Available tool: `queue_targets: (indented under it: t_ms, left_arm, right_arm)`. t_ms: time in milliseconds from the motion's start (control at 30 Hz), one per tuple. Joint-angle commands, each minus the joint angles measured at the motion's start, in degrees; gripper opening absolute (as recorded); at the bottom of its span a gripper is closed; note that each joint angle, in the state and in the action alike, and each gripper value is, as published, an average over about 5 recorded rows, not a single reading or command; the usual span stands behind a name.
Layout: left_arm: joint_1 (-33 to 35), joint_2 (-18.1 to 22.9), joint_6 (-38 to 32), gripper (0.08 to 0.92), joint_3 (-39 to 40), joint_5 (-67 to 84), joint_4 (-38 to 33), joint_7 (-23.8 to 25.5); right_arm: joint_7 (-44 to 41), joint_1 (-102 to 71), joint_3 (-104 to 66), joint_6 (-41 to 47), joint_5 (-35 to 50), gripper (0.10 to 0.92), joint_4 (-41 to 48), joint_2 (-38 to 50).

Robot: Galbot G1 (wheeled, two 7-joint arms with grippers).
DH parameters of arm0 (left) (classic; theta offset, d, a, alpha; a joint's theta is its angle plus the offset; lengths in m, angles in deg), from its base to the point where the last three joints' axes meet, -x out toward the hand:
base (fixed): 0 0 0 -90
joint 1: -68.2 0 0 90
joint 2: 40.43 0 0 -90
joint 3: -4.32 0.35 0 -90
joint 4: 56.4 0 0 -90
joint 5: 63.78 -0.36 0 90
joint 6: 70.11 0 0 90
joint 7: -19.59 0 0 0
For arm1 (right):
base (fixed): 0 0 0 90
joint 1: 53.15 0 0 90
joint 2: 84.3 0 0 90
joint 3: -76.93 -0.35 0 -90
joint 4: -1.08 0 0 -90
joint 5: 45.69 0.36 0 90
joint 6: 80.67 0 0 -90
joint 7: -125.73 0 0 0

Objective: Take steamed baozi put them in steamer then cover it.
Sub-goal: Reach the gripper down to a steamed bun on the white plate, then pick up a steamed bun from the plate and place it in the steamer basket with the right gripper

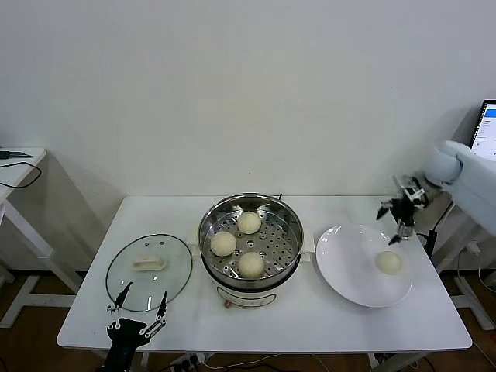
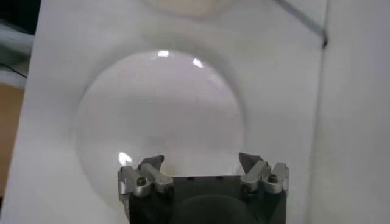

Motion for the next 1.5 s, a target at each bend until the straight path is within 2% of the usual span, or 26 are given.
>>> queue_targets:
  t_ms: [33,367,800,1100,1367,1500]
  left_arm:
    - [0.0,0.0,0.0,0.823,-0.1,-0.1,0.2,0.0]
    - [0.0,0.1,0.0,0.823,-0.2,-0.2,0.7,-0.2]
    - [-0.2,0.1,0.1,0.823,-0.5,-0.1,0.7,-0.3]
    - [-1.0,-0.1,0.6,0.823,-1.0,0.5,0.4,-0.3]
    - [-1.5,-0.3,0.7,0.823,-0.4,0.7,0.3,-0.3]
    - [-1.7,-0.5,0.8,0.823,0.2,0.7,0.4,-0.3]
  right_arm:
    - [1.4,-9.8,-4.3,2.2,-2.7,0.823,4.0,1.7]
    - [5.4,-12.9,-7.8,1.7,-6.2,0.823,8.4,-2.0]
    - [6.2,-13.5,-9.0,1.5,-7.3,0.815,10.9,-4.9]
    - [6.4,-12.8,-8.5,1.4,-7.3,0.680,9.8,-5.0]
    - [1.4,-2.0,-3.3,1.5,-5.7,0.650,3.8,-3.4]
    - [-4.0,9.2,4.5,2.0,1.6,0.645,0.4,-5.0]
